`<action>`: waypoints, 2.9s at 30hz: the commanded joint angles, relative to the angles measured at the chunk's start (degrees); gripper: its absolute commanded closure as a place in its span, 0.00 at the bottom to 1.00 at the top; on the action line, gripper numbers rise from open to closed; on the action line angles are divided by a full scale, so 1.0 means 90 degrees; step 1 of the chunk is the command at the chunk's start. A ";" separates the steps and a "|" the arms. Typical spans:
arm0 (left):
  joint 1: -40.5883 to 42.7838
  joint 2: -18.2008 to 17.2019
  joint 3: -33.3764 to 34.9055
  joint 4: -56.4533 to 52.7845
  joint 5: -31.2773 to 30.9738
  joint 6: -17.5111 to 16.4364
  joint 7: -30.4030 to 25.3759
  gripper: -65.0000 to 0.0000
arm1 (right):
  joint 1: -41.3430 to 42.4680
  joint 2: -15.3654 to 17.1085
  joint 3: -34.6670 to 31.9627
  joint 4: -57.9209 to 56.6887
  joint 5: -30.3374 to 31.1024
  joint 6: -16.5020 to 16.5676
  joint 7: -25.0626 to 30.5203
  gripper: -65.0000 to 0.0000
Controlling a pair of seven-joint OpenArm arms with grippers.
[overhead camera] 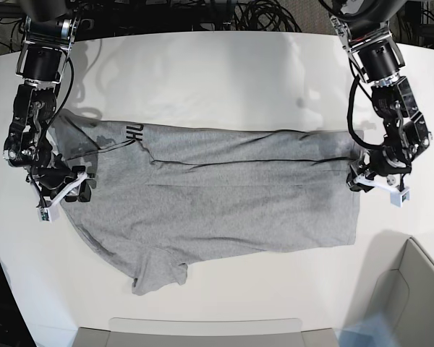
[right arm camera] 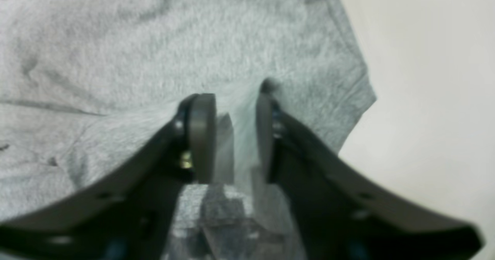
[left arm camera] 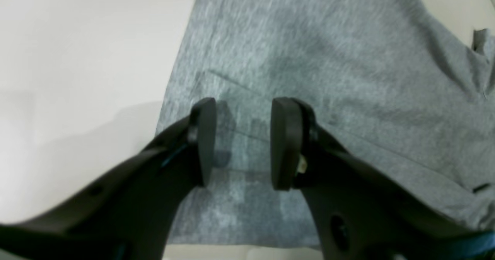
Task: Fold the T-shirt properly
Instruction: 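Drag the held shoulder edge further toward the robot with both grippers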
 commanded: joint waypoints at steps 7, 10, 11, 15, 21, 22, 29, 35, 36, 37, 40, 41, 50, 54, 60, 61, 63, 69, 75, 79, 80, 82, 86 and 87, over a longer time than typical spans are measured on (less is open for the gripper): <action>0.0430 -0.0073 -0.0036 0.1228 -0.0083 -0.0009 -0.0045 0.63 | -0.0153 0.0008 0.0485 0.1031 0.0074 0.0064 0.0134 0.54; 0.0860 -0.0053 0.0043 0.1677 -0.0093 -0.0019 -0.0045 0.70 | -0.0534 -0.0168 0.0807 0.1451 0.0074 0.0064 0.0134 0.56; 0.0967 -0.0014 0.0043 0.1746 -0.0093 -0.0029 -0.0045 0.75 | -0.0709 -0.0178 0.0827 0.1558 0.0065 0.0064 0.0134 0.60; 0.1202 0.0064 0.0052 0.1765 -0.0073 -0.0029 -0.0054 0.97 | -0.1100 -0.0187 0.0846 0.1587 0.0035 0.0064 0.0134 0.85; 0.1290 0.0045 0.0853 0.1765 -0.0054 -0.0029 -0.0103 1.00 | -0.1256 -0.0158 0.0856 0.1011 0.0025 0.0064 0.0134 1.00; 0.1270 0.0045 0.0980 0.1736 -0.0044 -0.0029 -0.0103 1.00 | -0.1256 -0.0129 0.0856 0.0952 0.0016 0.0064 0.0134 1.00; 0.1016 0.0054 0.1439 0.0456 0.0649 0.0011 -0.0680 1.00 | -0.1071 -0.0090 0.0797 0.0259 -0.0570 0.0064 0.0134 1.00; 0.1153 0.0025 0.1430 0.0085 0.0796 -0.0038 -0.0699 1.00 | -0.1344 -0.0090 0.0797 0.0220 -0.0766 0.0357 0.0125 1.00; 0.1319 0.0015 0.1430 0.0203 0.0796 -0.0038 -0.0699 1.00 | -0.1442 -0.0090 0.0807 0.0288 -0.0766 0.0533 0.0125 1.00; 0.1495 -0.0073 0.1430 0.0378 0.0796 -0.0038 -0.0699 1.00 | -0.1530 -0.0090 0.0817 0.0357 -0.0766 0.0660 0.0125 1.00; 0.2032 -0.0141 0.1430 0.0837 0.0776 -0.0038 -0.0689 1.00 | -0.1882 -0.0090 0.0817 0.0484 -0.0766 0.0699 0.0125 1.00; 0.2198 -0.0151 0.1430 0.0964 0.0776 -0.0038 -0.0689 1.00 | -0.1979 -0.0090 0.0817 0.0523 -0.0766 0.0708 0.0125 1.00; 0.3644 -0.0287 0.1439 0.1971 0.0776 -0.0048 -0.0689 1.00 | -0.3200 -0.0099 0.0856 0.1314 -0.0746 0.0738 0.0125 1.00; 0.4201 -0.0297 0.1420 0.2508 0.0776 -0.0048 -0.0689 1.00 | -0.3767 -0.0099 0.0856 0.1646 -0.0746 0.0816 0.0125 1.00; 0.4992 -0.0297 0.1410 0.3094 0.0776 -0.0048 -0.0680 1.00 | -0.4265 -0.0373 0.1237 0.1822 -0.0775 0.1353 0.0125 1.00; 0.5070 -0.0297 0.1410 0.3143 0.0776 -0.0048 -0.0680 1.00 | -0.4294 -0.0422 0.1325 0.1841 -0.0775 0.1412 0.0125 1.00; 0.5197 -0.0297 0.1410 0.3231 0.0776 -0.0048 -0.0680 1.00 | -0.4421 -0.0461 0.1510 0.1900 -0.0775 0.1568 0.0125 1.00; 0.5392 -0.0297 0.1156 0.3387 0.0776 -0.0038 -0.0680 1.00 | -0.4646 -0.0529 0.1803 0.2007 -0.0785 0.1793 0.0125 1.00; 0.5500 -0.0297 0.0551 0.3387 0.0776 -0.0048 -0.0445 1.00 | -0.4587 -0.0490 0.2136 0.1988 -0.0795 0.1793 0.0125 1.00; 0.5490 -0.0297 0.0531 0.3387 0.0776 -0.0302 -0.0396 1.00 | -0.4548 -0.0412 0.2136 0.2017 -0.0795 0.1783 0.0125 1.00; 0.5480 -0.0297 0.0521 0.3387 0.0776 -0.0390 -0.0396 1.00 | -0.4548 -0.0402 0.2145 0.2017 -0.0795 0.1783 0.0125 1.00; 0.5480 -0.0297 0.0511 0.3397 0.0776 -0.0566 -0.0396 1.00 | -0.4558 -0.0402 0.2184 0.2056 -0.0795 0.1783 0.0125 1.00; 0.5529 -0.0258 0.0433 0.3709 0.0776 -0.0820 -0.0396 1.00 | -0.4597 -0.0490 0.2438 0.2369 -0.0785 0.1812 0.0125 1.00; 0.5529 -0.0239 0.0365 0.3846 0.0776 -0.0859 -0.0396 1.00 | -0.4597 -0.0568 0.2516 0.2427 -0.0775 0.1812 0.0125 1.00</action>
